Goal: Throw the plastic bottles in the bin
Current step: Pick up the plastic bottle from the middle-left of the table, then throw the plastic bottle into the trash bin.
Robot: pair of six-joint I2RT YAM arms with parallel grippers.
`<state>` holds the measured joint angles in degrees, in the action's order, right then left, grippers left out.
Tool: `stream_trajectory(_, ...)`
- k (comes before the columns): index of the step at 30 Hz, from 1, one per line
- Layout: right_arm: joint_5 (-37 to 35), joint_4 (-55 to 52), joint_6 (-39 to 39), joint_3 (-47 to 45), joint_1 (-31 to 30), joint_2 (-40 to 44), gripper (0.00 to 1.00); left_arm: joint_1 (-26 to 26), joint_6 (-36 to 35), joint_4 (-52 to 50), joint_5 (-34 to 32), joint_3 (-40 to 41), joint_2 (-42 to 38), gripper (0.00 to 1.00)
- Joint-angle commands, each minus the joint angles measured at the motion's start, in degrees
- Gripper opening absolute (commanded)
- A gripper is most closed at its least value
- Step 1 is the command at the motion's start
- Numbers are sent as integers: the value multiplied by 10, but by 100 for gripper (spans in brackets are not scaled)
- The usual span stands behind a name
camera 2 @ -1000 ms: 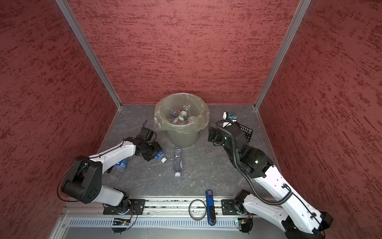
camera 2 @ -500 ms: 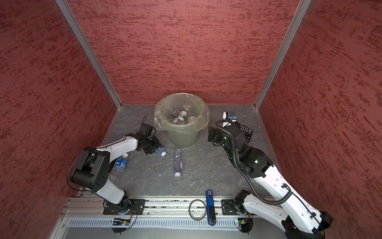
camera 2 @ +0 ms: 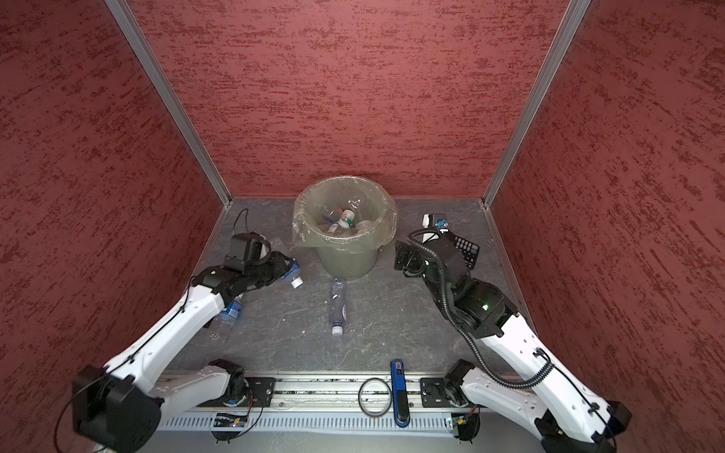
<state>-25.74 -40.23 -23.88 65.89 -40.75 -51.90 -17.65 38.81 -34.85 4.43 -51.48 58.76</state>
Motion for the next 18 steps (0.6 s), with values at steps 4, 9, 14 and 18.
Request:
stream_trajectory(4, 4, -5, -30, -43, 2, 22, 93, -21, -105, -67, -36, -61, -123, 47)
stream_trajectory(9, 16, -6, -51, -82, 3, 48, 93, -39, -154, -82, -28, -133, -156, 50)
stream_trajectory(14, 33, -11, -71, -122, 4, 79, 94, -64, -192, -93, -18, -205, -139, 55)
stream_trajectory(18, 50, -6, -82, -151, 3, 101, 95, -99, -227, -81, -26, -242, -115, 55)
